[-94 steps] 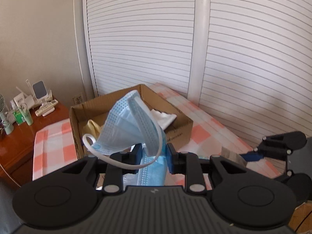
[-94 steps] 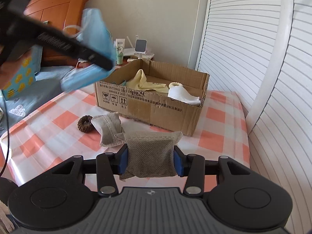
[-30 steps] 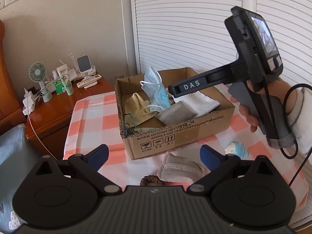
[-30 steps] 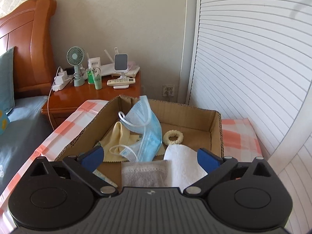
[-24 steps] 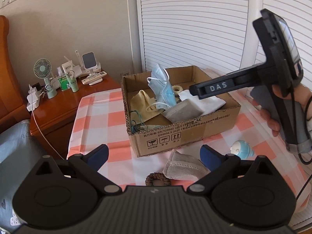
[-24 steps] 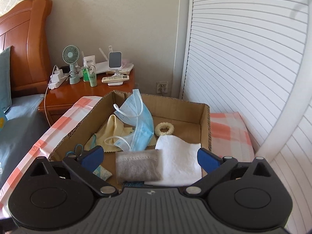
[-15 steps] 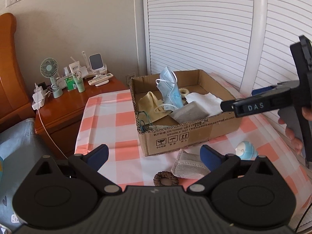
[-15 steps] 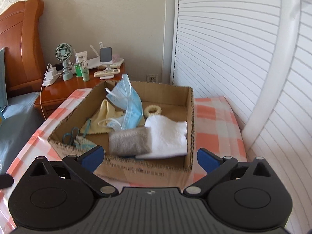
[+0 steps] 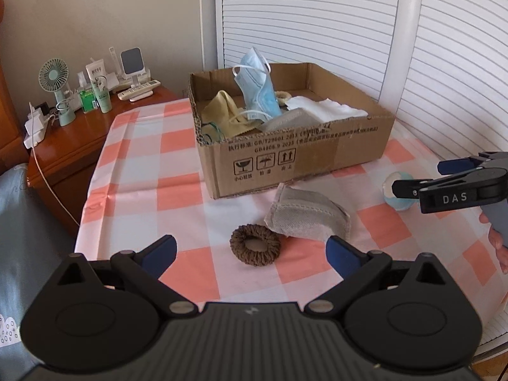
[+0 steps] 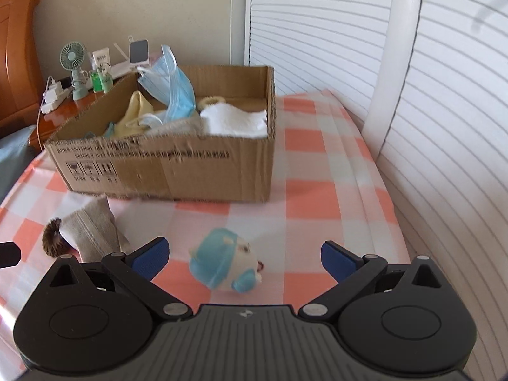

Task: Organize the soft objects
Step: 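Move the right gripper to the plush toy while the left gripper approaches the brown scrunchie, then grasp the brown scrunchie with the left gripper while the right gripper grasps the blue-and-white plush toy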

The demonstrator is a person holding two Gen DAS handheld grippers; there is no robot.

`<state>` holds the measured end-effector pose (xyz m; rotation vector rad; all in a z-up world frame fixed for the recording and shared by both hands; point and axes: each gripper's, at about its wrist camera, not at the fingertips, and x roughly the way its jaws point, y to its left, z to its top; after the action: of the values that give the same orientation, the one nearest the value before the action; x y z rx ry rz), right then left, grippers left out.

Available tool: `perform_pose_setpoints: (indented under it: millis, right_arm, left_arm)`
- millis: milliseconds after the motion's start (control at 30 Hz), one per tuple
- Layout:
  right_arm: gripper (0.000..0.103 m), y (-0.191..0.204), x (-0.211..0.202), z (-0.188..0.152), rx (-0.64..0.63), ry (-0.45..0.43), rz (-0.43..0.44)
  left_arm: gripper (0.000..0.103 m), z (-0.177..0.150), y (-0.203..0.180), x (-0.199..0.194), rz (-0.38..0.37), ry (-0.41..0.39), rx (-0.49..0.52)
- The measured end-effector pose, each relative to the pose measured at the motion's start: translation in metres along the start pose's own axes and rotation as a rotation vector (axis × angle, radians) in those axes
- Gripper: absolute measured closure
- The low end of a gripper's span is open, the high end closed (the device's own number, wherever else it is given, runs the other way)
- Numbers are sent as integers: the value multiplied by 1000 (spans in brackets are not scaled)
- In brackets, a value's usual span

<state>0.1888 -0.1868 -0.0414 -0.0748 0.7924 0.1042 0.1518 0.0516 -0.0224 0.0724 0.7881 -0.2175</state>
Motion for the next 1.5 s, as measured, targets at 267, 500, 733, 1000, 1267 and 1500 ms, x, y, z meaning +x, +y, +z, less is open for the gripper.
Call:
perform_pose_setpoints:
  millis: [267,500,733,1000,1267,1500]
  right_arm:
    - [0,-1,12,-19,-13,52,-30]
    - [0,0,16,-27,-30,54,-26]
    - [0,-1,16,-29,-35,32,-14]
    - [0,-1,15,-31,-34,17,-13]
    - [0,-1,12,-36,-34,-7,-7]
    - [0,-1,14,-35,-47,-23,6]
  left_arm:
    - [3,-10,-2,37,38,99,47]
    - [2,-11,6,56,34,122,18]
    - [16,-3,8,62,20,87,29]
    - [54,0,1,59,-37,65,56]
    - [60,-3,-2,52,-34,84,30]
    - [60,-15,-3,39,-42,92,-19]
